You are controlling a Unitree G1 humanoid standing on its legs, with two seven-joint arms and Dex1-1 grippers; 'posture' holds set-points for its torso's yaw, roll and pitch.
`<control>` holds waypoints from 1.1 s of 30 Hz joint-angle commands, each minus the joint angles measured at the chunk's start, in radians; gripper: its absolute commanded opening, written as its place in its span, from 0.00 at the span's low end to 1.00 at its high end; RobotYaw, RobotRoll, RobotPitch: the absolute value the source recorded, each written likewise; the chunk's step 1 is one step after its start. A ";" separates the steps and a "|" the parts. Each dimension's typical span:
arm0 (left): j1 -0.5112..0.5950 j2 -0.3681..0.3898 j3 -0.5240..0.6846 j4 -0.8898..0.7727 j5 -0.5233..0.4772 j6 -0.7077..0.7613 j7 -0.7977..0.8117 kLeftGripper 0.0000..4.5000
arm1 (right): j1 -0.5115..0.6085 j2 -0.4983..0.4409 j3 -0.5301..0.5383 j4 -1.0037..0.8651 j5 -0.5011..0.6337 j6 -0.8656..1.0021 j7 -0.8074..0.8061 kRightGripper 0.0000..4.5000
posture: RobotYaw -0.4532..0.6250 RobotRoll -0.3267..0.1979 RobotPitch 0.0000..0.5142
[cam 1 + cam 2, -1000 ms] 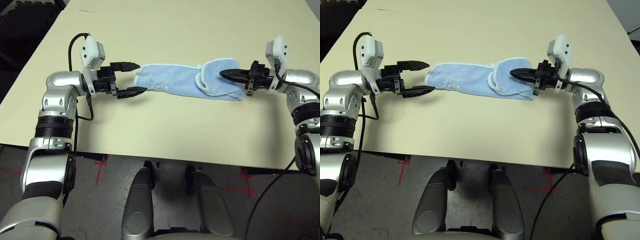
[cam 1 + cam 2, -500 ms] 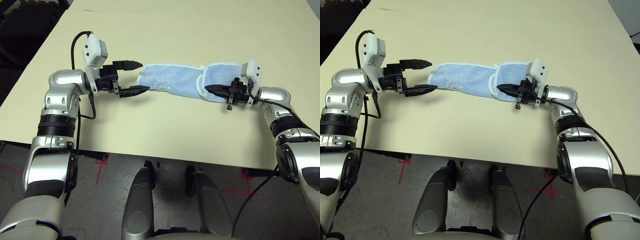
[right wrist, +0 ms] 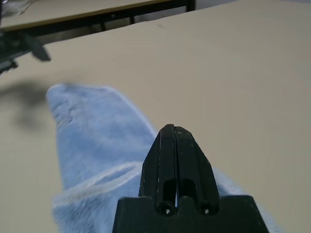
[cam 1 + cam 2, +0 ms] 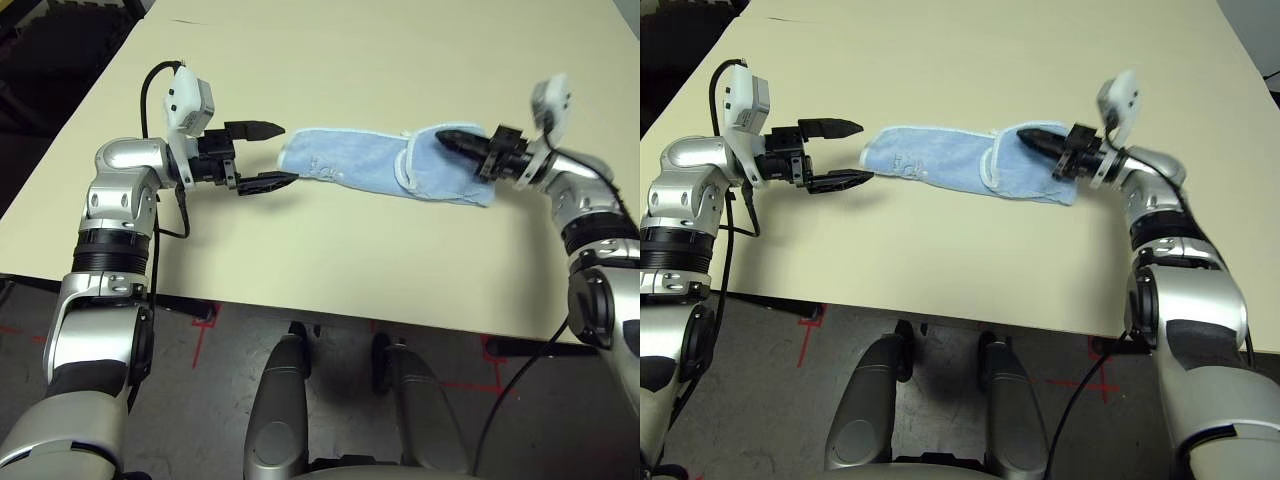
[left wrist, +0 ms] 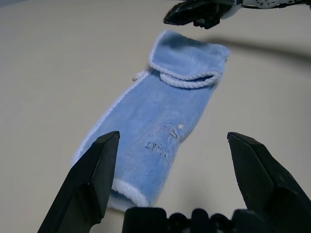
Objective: Fold the towel and set it aside.
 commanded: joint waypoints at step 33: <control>0.062 0.007 0.006 -0.060 -0.016 0.027 0.026 1.00 | 0.031 -0.076 -0.023 -0.103 0.003 -0.023 0.125 0.01 | 0.48 0.62 0.54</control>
